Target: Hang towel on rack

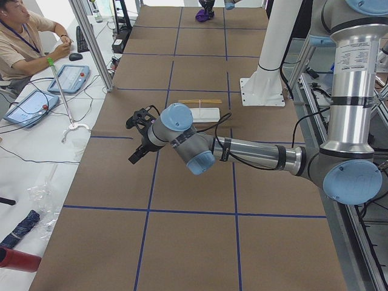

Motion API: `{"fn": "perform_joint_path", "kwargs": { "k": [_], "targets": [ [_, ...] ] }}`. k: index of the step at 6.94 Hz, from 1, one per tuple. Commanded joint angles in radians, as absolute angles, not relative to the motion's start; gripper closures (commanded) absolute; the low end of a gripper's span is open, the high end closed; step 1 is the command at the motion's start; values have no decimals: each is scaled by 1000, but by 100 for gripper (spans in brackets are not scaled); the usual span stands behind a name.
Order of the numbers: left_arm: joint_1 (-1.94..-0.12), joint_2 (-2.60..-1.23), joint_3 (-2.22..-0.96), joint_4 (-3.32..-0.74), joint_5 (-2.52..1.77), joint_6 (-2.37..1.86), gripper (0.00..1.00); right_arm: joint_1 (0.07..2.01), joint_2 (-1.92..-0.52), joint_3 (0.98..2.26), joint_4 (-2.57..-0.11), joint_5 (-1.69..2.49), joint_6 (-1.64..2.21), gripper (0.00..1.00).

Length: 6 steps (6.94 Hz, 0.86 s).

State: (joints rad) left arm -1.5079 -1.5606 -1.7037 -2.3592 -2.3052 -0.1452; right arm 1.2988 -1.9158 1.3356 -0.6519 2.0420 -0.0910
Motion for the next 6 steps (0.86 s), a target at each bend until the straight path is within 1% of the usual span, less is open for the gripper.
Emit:
{"fn": "perform_joint_path", "kwargs": {
  "k": [1,2,3,4,6],
  "targets": [
    [-1508,-1560,-1704,-2359,-2304,-144,0,1292,-1916,1301,-650,2036,-135,38],
    [-1508,-1560,-1706,-2361,-2306,-144,0,1292,-1917,1299,-650,2030,-171,59],
    [-1508,-1559,-1707,-2361,-2306,-144,0,1292,-1917,1301,-649,2020,-207,92],
    [-1508,-1559,-1707,-2359,-2306,-146,0,1292,-1917,1304,-649,2022,-218,100],
    [-1508,-1559,-1709,-2359,-2306,-146,0,1295,-1919,1336,-644,2025,-268,100]
  ]
}}
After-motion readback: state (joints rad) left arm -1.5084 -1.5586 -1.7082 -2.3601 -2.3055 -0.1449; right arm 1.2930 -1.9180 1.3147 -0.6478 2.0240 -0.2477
